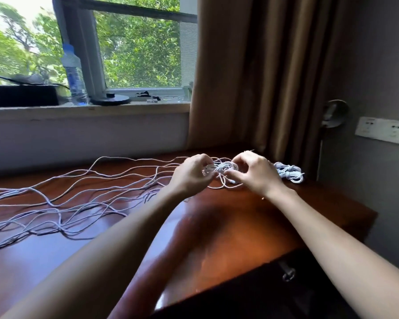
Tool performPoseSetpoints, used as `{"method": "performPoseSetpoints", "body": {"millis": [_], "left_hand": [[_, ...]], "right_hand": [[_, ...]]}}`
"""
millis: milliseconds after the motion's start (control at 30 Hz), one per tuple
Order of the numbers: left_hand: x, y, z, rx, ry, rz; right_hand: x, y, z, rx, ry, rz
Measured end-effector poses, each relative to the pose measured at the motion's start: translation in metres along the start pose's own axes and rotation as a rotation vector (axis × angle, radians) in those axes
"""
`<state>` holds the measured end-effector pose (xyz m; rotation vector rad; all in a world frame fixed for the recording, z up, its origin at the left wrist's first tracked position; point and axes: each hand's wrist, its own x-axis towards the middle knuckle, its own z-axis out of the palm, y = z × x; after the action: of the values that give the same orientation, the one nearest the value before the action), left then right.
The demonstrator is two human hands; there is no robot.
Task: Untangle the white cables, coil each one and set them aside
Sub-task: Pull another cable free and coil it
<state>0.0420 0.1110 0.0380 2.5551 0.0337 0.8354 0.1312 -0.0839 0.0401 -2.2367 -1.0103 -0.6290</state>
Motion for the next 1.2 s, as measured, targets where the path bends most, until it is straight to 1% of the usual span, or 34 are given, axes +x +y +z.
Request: {"method": "performPoseSetpoints", "body": {"millis": [167,267,433,533,700,767,933,1200], "left_hand": [[0.02,0.03,0.037,-0.035,-0.068,0.021],[0.031,0.047,0.059,-0.018,-0.098,0.068],[0.046,0.069,0.091,-0.013,-0.126,0.137],[0.057,0.081,0.108,-0.016,-0.147,0.127],[0.072,0.092,0.137,-0.127,-0.196,0.11],[0.075,0.093,0.145,-0.114,-0.22,0.125],[0.083,0.096,0.161,-0.005,-0.193,0.197],[0.089,0.094,0.181,0.021,-0.23,0.169]], "right_hand": [[-0.017,0.038,-0.022,-0.053,0.017,0.073],[-0.027,0.061,-0.033,-0.106,0.032,0.137],[-0.036,0.094,-0.047,-0.121,0.015,0.215],[-0.038,0.108,-0.056,-0.132,0.012,0.245],[-0.041,0.134,-0.063,-0.15,0.012,0.317],[-0.044,0.143,-0.063,-0.158,0.009,0.341],[-0.051,0.155,-0.063,-0.156,0.053,0.374],[-0.051,0.167,-0.052,-0.192,0.031,0.421]]}}
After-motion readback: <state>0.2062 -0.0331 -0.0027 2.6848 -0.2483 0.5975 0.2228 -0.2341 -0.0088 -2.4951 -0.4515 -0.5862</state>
